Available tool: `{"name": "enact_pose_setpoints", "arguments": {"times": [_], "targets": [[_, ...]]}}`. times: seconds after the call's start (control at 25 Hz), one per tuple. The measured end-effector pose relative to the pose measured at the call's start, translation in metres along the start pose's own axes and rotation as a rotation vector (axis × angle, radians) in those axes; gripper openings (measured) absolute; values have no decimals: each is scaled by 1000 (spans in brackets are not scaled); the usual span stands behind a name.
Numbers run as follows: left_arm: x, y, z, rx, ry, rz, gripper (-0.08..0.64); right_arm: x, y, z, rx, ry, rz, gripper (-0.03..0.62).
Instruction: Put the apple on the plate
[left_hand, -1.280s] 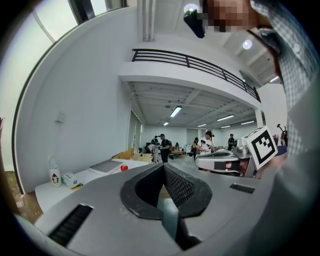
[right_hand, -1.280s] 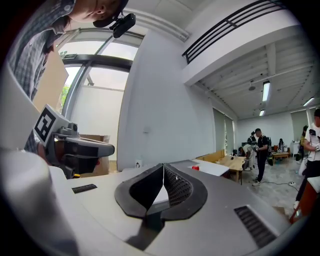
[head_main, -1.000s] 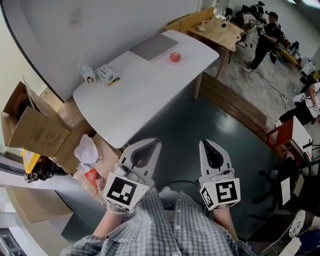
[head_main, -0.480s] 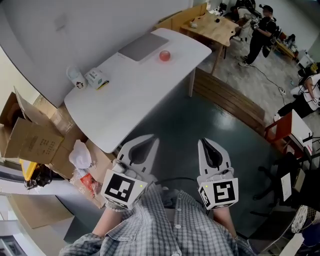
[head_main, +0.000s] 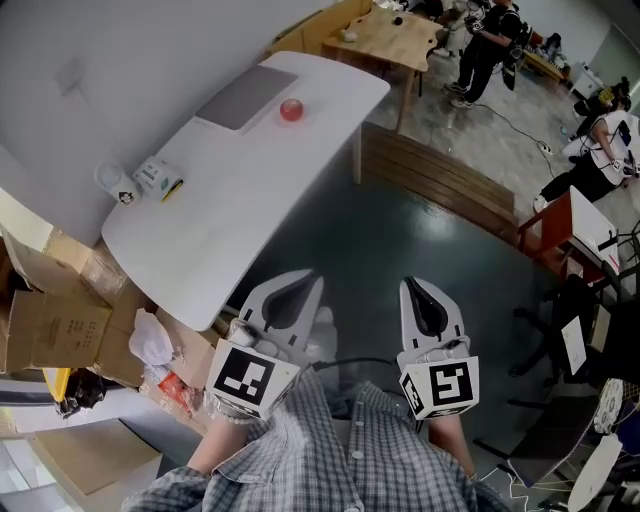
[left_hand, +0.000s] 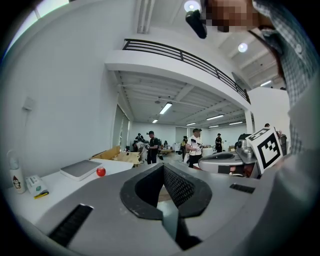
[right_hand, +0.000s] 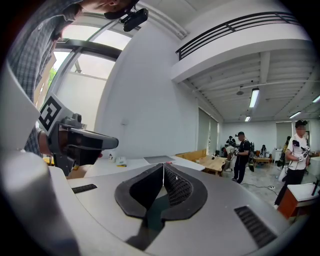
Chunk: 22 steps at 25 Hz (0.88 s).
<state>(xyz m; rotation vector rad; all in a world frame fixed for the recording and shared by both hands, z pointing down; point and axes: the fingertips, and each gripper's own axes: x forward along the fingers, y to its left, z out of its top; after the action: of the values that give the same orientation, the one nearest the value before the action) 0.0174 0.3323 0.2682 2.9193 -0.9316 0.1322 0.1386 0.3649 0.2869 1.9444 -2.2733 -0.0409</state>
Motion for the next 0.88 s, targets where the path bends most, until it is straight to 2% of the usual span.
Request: {"name": "enact_pose_setpoints", "arguments": {"times": [0.32,0.6,0.72,0.88], "targets": [[57,17,5,-11,7,-62,8,36,-33,-3,-6,35,-43,20],[102,53,15,-15,15,-79,8,84,-61,4,7,40,-65,21],[124,68,20,9,10,-99,8,107,-69,8,7,35,-73,20],[154,85,25,-7,12,-130,8,135,-81,13,-2,39,-92,21]]}}
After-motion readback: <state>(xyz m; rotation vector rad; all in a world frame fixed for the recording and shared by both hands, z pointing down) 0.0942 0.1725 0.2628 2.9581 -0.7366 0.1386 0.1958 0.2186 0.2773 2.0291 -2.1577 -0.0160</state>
